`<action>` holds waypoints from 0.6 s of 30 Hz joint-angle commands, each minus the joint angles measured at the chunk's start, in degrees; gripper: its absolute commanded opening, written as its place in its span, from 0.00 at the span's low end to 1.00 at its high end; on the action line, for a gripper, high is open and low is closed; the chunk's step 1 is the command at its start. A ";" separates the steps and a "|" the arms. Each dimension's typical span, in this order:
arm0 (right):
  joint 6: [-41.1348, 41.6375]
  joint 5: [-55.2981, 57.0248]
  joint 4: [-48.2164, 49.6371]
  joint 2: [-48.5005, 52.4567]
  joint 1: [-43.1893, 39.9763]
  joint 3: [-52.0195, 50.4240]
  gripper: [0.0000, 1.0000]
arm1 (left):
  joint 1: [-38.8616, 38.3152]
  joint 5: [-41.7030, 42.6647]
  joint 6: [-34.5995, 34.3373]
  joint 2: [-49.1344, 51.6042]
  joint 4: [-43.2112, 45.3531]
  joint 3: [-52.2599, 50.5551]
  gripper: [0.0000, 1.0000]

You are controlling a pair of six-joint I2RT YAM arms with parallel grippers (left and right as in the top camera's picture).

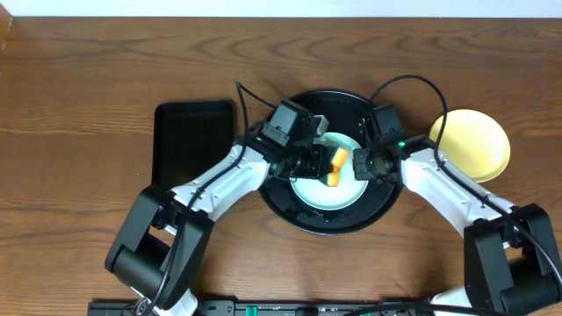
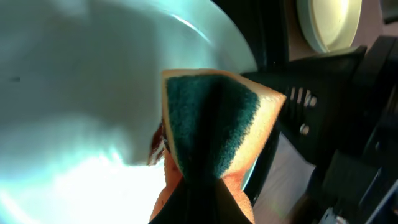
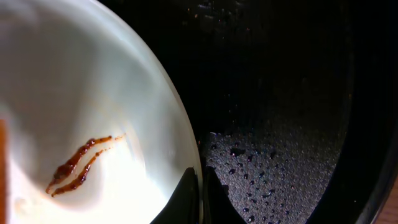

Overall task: Clean dirty plates on tray and stack at the side
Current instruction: 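Scrub the mint plate with the sponge in the left gripper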

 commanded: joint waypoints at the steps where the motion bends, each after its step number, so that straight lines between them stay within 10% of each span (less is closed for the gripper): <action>1: 0.74 -0.48 -0.02 0.48 1.70 -0.07 0.01 | -0.72 -2.03 -5.42 1.40 1.51 0.63 0.08; 18: 0.76 -0.46 -0.37 0.48 2.36 -0.07 0.01 | -5.44 -5.86 -9.05 8.26 6.56 0.63 0.08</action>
